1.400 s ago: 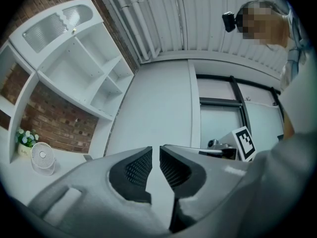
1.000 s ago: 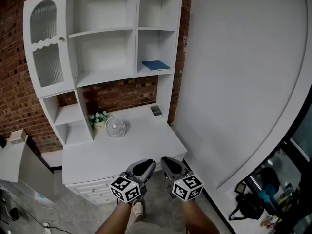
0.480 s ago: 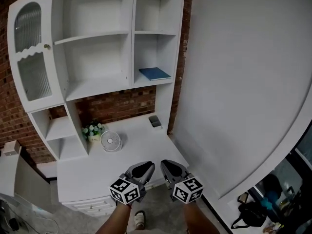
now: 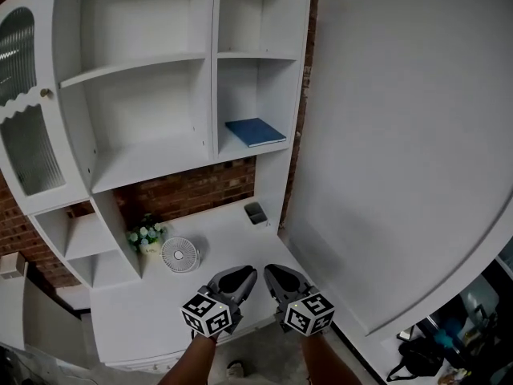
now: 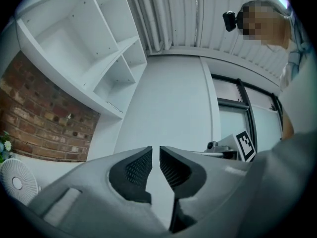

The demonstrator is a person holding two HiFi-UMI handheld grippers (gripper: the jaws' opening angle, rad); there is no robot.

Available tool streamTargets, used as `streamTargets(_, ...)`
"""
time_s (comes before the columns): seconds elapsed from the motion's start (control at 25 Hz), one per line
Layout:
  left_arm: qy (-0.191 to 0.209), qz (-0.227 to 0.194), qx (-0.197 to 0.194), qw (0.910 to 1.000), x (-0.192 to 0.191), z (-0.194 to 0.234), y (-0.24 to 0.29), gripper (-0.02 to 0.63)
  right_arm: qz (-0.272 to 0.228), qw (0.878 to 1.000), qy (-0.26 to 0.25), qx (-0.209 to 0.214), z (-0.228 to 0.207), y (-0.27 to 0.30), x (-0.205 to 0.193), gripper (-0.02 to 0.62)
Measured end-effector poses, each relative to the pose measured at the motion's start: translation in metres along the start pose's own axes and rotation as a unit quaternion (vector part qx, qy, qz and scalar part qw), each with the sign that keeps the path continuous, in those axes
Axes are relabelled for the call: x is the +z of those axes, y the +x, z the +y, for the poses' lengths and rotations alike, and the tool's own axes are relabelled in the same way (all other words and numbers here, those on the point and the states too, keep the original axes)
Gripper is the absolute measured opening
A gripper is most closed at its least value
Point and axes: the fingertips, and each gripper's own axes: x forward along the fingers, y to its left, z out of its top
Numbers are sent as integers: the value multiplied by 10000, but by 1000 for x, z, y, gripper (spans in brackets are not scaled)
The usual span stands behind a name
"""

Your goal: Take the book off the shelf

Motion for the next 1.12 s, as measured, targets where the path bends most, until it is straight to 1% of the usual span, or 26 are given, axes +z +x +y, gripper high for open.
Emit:
streamTargets(0.28,91,-66,-136,9998,19,56,16,52,-137,9998,-37,-121,-16,56,11,18)
streamTargets(0.48,100,-132,-255,9995,29,84,25,52,-150,9997,-69,-196,-23,86,13,26)
streamTargets(0.8,-7,-136,-321,9994,27,105,33,52,2,9996,-208,-190,-32,107,9,50)
streamTargets(0.96,-65,-80,-255,9996,23,111,35,52,142,9993,-329,-134,-38,114,7,61)
streamTargets(1.12,-94,-54,-106,9999,23,121,38,52,255,9985,-479,-20,-42,123,6,66)
